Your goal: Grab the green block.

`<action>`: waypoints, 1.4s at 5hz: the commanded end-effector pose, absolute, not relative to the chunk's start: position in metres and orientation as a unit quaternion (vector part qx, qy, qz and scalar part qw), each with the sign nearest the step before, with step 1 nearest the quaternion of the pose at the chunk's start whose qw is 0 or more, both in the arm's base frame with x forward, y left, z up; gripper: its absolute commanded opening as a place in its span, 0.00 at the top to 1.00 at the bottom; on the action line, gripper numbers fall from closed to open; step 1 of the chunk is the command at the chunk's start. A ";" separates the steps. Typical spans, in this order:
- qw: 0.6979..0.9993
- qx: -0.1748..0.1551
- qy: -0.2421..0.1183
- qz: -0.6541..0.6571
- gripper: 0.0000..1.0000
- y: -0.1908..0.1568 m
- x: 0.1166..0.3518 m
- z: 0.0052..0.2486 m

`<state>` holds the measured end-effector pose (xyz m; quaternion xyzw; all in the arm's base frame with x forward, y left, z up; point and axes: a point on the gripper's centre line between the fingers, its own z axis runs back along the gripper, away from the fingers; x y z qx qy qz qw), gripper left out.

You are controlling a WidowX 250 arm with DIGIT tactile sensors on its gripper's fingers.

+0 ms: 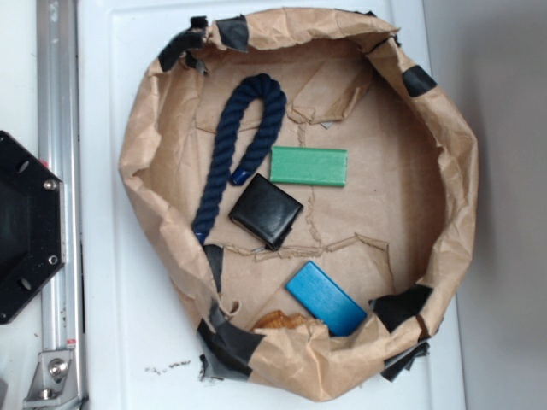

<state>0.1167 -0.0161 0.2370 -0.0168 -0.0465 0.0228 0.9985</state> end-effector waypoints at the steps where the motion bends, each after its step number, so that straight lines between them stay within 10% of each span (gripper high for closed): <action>1: 0.999 -0.017 -0.046 0.023 0.00 -0.016 0.117 0.237; 3: 0.978 0.071 -0.144 -0.129 0.00 0.014 0.220 0.210; 4: 0.982 0.040 -0.135 -0.128 0.00 0.028 0.270 0.164; 7: 0.997 -0.010 -0.032 -0.063 0.00 0.030 0.312 0.031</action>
